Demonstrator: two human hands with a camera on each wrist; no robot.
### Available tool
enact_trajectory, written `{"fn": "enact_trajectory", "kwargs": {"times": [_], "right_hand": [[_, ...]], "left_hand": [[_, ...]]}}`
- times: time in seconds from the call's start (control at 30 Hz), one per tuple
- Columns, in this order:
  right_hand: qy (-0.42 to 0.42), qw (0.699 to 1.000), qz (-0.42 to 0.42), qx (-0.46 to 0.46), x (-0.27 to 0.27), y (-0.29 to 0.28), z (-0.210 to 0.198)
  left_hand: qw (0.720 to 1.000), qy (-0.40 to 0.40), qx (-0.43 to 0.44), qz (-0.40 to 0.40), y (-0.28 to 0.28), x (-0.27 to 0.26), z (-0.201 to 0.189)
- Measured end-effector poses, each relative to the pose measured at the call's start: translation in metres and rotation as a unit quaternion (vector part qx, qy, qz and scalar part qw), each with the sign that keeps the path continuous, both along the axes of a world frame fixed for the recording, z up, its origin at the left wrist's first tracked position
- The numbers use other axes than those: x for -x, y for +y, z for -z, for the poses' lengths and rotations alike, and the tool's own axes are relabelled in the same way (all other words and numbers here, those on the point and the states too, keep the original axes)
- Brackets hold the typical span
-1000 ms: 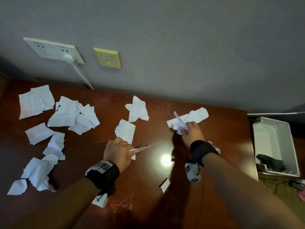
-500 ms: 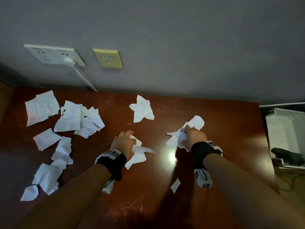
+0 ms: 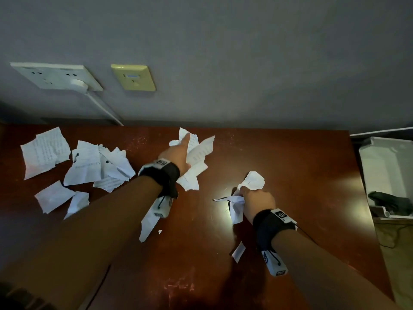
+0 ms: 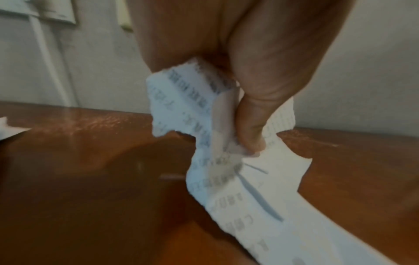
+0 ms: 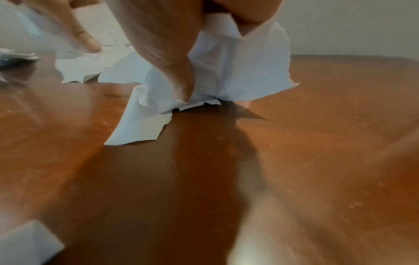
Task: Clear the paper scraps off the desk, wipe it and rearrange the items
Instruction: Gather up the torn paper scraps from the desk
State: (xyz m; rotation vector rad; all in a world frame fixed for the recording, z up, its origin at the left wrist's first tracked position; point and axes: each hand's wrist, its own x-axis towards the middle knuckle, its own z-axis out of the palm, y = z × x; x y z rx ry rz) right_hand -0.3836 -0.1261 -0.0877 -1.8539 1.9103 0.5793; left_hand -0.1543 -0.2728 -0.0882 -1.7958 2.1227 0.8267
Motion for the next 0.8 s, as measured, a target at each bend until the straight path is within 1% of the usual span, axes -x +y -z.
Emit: {"fn": "enact_trajectory", "kwargs": {"times": [0.13, 0.27, 0.33, 0.4, 0.47, 0.53, 0.57, 0.6, 0.67, 0.73, 0.8], "right_hand": [[-0.014, 1.0, 0.015, 0.005, -0.001, 0.003, -0.001], [-0.014, 1.0, 0.008, -0.006, -0.001, 0.0, -0.006], [-0.029, 1.0, 0.005, -0.009, -0.001, 0.001, -0.013], [-0.07, 0.997, 0.039, -0.002, 0.004, 0.008, -0.021], [-0.097, 0.991, 0.082, 0.031, 0.012, 0.021, -0.028], [-0.13, 0.985, 0.09, 0.069, 0.019, 0.037, -0.04], [-0.143, 0.984, 0.076, 0.071, 0.022, 0.045, -0.046], [-0.148, 0.986, 0.051, 0.052, 0.023, 0.054, -0.052], [-0.138, 0.99, -0.026, -0.02, 0.022, 0.073, -0.057], [-0.131, 0.983, -0.105, -0.075, 0.018, 0.09, -0.054], [-0.136, 0.972, -0.167, -0.095, 0.015, 0.101, -0.038]], "left_hand": [[0.993, -0.094, 0.013, 0.064, -0.023, 0.008, 0.014], [0.978, -0.159, 0.091, 0.099, -0.011, 0.009, 0.02], [0.975, -0.161, 0.122, 0.09, 0.001, 0.007, 0.024], [0.978, -0.149, 0.122, 0.083, 0.014, 0.006, 0.028], [0.979, -0.138, 0.118, 0.092, 0.023, 0.006, 0.03], [0.979, -0.135, 0.109, 0.103, 0.028, 0.006, 0.029], [0.978, -0.143, 0.102, 0.109, 0.029, 0.007, 0.026], [0.977, -0.155, 0.098, 0.114, 0.03, 0.009, 0.022], [0.972, -0.179, 0.098, 0.119, 0.037, 0.014, 0.015], [0.964, -0.207, 0.106, 0.126, 0.046, 0.019, 0.01], [0.96, -0.223, 0.111, 0.13, 0.056, 0.022, 0.009]]}}
